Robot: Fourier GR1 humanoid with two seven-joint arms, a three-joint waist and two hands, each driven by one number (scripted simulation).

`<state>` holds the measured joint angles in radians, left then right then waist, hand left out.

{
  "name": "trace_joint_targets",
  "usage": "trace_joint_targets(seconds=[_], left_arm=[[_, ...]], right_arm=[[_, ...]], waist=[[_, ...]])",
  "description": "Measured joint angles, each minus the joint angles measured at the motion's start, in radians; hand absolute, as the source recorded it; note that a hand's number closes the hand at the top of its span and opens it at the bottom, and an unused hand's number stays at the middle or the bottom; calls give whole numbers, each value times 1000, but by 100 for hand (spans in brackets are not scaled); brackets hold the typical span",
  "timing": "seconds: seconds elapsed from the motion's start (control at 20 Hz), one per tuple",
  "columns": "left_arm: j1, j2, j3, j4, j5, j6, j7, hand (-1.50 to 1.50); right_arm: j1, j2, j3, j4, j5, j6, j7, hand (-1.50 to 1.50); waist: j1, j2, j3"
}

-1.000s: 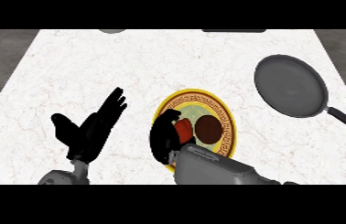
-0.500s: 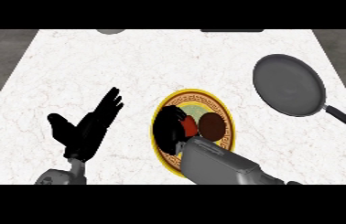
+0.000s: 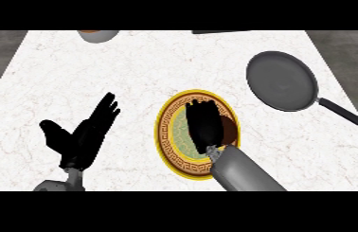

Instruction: Pick the bell pepper from the plate and place it in the pan

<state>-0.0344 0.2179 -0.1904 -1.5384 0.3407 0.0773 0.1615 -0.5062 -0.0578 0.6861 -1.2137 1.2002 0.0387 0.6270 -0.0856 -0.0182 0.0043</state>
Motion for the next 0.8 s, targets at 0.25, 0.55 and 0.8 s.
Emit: trace_joint_targets(seconds=[0.25, 0.55, 0.8], left_arm=[[11, 5, -2, -16, -4, -2, 5, 0], [-11, -11, -17, -5, -14, -9, 9, 0], [-7, -16, -22, -3, -19, -37, 4, 0]], right_arm=[[129, -31, -63, -279, -8, -143, 81, 150], [300, -72, -146, -577, -115, -261, 74, 150], [401, -128, -282, -638, -278, -351, -38, 150]], waist=[[11, -2, -2], [40, 9, -3], [68, 15, -3]])
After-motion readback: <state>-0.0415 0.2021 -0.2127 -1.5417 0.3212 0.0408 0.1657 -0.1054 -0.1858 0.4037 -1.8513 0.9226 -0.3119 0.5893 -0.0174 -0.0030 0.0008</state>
